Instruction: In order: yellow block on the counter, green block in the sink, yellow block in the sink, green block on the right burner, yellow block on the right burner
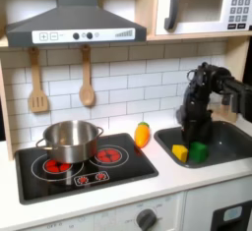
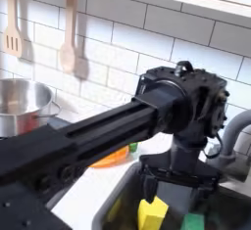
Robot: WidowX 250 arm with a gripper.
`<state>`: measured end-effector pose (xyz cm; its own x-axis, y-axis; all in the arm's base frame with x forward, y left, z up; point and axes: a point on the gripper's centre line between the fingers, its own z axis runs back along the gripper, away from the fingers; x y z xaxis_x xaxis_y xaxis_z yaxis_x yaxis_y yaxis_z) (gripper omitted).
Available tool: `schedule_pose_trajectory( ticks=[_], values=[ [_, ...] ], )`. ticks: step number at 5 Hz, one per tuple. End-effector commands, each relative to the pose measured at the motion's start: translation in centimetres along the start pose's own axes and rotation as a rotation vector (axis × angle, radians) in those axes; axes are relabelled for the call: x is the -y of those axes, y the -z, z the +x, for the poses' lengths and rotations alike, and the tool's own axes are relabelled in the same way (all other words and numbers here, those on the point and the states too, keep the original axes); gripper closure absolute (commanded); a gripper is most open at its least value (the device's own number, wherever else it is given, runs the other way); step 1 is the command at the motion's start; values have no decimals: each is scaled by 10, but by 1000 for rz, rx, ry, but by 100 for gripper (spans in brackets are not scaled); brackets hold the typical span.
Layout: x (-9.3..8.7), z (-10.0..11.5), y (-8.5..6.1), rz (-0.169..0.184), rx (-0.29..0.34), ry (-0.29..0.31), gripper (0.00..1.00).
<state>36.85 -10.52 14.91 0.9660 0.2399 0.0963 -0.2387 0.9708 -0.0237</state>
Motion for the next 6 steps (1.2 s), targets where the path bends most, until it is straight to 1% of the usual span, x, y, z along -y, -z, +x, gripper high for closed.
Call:
schedule_pose_trajectory(
  ticks=[1, 2, 3, 4, 5, 6],
  values=[
    [11, -6, 4, -13, -6, 26, 0],
    [18, -8, 10, -12, 0, 34, 0],
    [21, -7, 11, -12, 1, 39, 0],
    [27, -5, 21, -2, -8, 52, 0],
    [30, 1, 35, 13, -35, 50, 0],
    [36, 10, 40, 14, -40, 43, 0]
  ],
)
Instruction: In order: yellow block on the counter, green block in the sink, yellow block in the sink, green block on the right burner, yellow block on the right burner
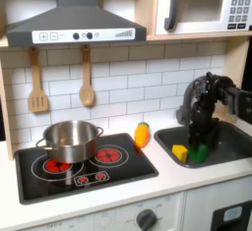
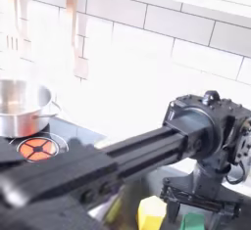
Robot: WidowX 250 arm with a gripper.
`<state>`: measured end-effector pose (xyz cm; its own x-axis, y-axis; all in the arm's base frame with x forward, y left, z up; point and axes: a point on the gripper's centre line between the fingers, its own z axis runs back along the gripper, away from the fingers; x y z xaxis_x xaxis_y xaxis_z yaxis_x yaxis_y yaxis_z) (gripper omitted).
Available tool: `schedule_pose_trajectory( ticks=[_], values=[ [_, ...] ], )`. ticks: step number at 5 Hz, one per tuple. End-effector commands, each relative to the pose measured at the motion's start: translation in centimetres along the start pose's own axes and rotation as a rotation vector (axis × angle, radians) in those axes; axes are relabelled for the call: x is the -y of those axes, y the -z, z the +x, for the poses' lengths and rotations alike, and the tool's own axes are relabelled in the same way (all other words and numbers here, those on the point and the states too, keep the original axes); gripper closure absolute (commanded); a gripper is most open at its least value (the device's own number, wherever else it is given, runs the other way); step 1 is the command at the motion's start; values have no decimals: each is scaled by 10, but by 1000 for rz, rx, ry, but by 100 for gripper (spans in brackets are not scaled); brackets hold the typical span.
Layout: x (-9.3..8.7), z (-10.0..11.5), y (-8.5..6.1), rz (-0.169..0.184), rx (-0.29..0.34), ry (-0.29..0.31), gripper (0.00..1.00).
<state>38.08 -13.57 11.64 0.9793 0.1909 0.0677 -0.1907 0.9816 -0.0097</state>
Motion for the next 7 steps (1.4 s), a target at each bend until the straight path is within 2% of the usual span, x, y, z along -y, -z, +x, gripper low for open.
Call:
schedule_pose_trajectory(
  ticks=[1, 3, 5, 7],
  values=[
    [9, 15, 12, 13, -25, -6, 0],
    [10, 15, 22, 28, -50, 6, 0],
    [9, 10, 19, 21, -55, 35, 0],
    [5, 2, 35, 40, -94, 44, 2]
  ],
)
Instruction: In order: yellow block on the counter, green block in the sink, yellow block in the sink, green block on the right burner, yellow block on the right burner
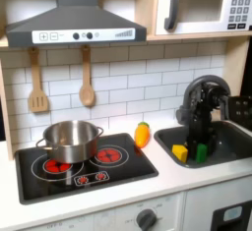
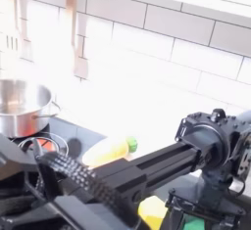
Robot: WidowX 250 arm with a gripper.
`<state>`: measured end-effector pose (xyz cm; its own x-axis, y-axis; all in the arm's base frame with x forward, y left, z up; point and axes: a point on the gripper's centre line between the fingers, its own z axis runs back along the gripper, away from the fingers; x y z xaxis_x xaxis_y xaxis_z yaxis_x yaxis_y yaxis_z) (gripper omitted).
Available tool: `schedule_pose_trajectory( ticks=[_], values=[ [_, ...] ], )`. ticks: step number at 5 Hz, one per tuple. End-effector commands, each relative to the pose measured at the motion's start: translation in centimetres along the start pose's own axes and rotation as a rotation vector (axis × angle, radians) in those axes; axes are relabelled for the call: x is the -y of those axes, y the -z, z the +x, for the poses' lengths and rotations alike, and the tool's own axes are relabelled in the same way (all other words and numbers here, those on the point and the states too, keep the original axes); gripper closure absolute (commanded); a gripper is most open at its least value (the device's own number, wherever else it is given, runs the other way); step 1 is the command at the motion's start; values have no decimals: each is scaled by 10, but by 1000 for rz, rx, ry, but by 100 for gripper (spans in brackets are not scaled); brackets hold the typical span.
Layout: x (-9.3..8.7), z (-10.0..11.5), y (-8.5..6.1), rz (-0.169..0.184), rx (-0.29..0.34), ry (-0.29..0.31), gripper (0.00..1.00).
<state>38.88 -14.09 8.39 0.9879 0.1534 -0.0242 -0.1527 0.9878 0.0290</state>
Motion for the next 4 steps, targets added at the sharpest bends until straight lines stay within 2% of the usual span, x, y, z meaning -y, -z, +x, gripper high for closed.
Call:
schedule_pose_trajectory(
  ticks=[1, 3, 4],
  values=[
    [-2, -2, 4, -6, -3, 0, 100],
    [0, -5, -2, -29, -32, 24, 100],
    [-3, -5, -17, -29, -26, 27, 100]
  ],
)
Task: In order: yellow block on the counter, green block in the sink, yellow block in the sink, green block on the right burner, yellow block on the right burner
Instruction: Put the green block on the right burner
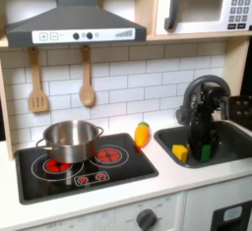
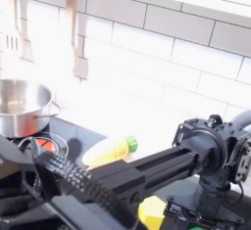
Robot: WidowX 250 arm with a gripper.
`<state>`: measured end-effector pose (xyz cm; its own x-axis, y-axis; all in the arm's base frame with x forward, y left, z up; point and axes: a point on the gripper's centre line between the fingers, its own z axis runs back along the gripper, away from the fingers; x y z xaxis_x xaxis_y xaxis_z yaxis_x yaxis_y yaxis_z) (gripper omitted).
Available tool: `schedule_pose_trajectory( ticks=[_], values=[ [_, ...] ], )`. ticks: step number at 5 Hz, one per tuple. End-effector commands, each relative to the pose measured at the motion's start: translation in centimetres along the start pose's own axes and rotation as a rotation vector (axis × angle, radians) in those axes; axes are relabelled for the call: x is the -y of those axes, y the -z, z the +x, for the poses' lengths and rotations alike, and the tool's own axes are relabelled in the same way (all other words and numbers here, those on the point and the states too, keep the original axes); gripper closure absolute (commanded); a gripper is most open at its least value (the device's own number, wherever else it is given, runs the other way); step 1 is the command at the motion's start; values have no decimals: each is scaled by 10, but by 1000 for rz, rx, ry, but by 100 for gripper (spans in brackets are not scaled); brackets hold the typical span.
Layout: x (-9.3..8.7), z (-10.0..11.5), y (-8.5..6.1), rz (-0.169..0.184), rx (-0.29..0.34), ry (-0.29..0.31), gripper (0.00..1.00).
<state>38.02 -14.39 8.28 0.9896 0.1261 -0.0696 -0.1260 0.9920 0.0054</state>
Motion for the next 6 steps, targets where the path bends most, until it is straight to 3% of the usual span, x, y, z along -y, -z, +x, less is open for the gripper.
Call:
schedule_pose_trajectory(
  ticks=[1, 2, 3, 4, 5, 6],
  values=[
    [-13, 9, -45, -24, 74, -11, 100],
    [-27, 13, -77, -61, 132, -33, 100],
    [-50, 17, -82, -52, 116, -65, 100],
    [-72, 13, -76, -26, 88, -69, 100],
    [-107, 8, -86, -20, 112, -108, 100],
    [-128, 0, -78, -23, 93, -98, 100]
  ],
)
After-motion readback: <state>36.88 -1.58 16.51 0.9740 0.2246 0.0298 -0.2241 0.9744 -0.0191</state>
